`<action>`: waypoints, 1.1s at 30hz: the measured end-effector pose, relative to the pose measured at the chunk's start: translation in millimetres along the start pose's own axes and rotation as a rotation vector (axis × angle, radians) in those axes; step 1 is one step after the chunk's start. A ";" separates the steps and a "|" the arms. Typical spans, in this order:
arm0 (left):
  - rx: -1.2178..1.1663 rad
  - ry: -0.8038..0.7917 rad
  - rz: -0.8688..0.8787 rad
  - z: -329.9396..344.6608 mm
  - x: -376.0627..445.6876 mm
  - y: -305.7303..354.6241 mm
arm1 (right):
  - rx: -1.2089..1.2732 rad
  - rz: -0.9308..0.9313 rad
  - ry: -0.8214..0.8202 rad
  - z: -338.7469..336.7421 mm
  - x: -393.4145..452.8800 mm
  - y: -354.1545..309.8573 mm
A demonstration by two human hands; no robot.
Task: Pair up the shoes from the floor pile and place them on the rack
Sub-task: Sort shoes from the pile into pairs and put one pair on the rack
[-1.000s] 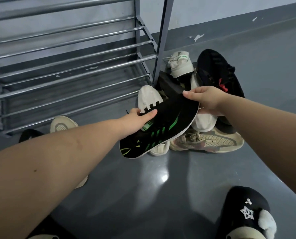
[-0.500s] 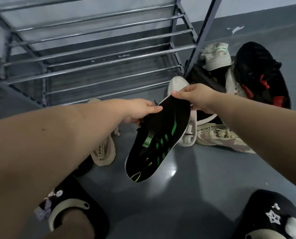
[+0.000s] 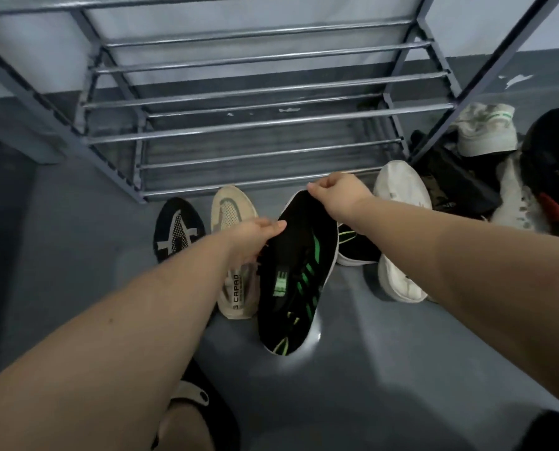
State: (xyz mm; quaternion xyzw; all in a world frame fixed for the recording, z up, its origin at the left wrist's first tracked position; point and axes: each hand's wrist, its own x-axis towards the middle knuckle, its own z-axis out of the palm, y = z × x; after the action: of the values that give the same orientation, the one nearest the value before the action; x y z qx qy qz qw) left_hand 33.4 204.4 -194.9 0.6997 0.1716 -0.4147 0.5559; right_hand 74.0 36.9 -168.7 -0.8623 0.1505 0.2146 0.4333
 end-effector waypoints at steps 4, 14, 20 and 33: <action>-0.047 0.083 0.004 2.3 15.8 -24.5 | 0.009 0.005 0.001 22.8 6.1 5.8; 0.063 0.288 0.044 -4.3 34.3 -8.7 | 0.045 -0.004 -0.006 35.2 27.9 -4.1; 0.033 0.223 0.084 -8.9 35.6 -10.9 | 0.057 -0.029 -0.087 45.0 33.4 7.4; 0.799 0.274 0.285 3.5 33.2 -10.4 | -0.747 -0.246 -0.248 8.3 3.8 37.2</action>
State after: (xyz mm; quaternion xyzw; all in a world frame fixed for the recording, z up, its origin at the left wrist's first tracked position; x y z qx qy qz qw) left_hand 44.5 197.2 -227.2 0.9247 -0.0283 -0.2713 0.2657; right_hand 58.7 21.8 -200.3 -0.9395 -0.0952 0.3033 0.1275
